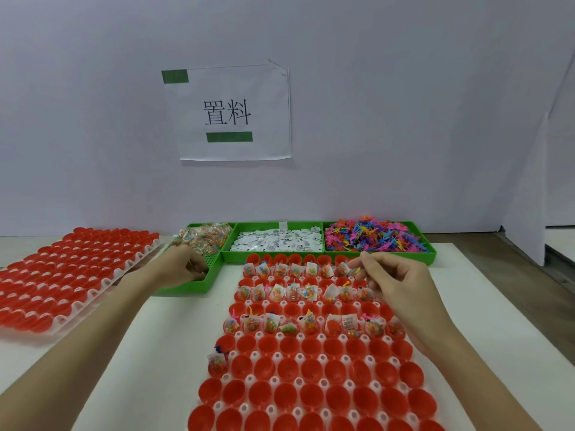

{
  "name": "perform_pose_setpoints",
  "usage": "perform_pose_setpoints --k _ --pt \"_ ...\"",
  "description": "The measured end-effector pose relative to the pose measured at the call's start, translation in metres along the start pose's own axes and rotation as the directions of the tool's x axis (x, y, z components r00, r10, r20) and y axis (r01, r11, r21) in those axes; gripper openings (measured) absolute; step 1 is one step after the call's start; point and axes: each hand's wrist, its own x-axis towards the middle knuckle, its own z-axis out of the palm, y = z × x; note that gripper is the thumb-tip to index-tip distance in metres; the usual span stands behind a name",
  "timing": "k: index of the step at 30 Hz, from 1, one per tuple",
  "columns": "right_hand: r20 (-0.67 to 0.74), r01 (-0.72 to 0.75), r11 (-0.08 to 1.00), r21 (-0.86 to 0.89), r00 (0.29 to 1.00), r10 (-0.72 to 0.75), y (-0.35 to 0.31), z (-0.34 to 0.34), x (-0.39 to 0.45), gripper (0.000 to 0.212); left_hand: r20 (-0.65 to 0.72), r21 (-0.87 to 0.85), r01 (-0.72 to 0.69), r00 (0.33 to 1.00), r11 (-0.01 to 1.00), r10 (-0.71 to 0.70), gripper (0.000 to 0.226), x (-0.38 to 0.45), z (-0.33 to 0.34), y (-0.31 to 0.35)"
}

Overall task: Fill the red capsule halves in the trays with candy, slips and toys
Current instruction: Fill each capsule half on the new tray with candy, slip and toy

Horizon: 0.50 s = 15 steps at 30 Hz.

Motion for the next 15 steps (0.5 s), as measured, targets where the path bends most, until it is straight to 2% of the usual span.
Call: perform_pose_setpoints --k 5,10,12,15 --pt "-0.006 -0.009 1.0 -0.025 1.0 0.009 0.001 -0.001 0.001 0.023 -0.038 0.011 -0.022 0.999 1.0 0.022 0.021 -0.001 0.001 0.003" --pt "-0.01 -0.014 0.999 -0.031 1.0 0.014 0.002 -0.002 0.001 0.023 -0.208 0.001 -0.016 0.978 1.0 0.016 0.023 -0.01 -0.001 0.005" --pt "-0.009 -0.012 0.999 -0.033 1.0 0.012 0.002 -0.002 0.001 0.023 -0.359 -0.021 0.004 0.933 1.0 -0.011 0.017 -0.015 -0.001 0.01" --pt "-0.005 -0.011 1.0 -0.025 1.0 0.011 0.0 -0.002 0.0 0.023 -0.608 -0.091 -0.019 0.793 0.996 -0.04 0.005 -0.028 0.001 0.032"
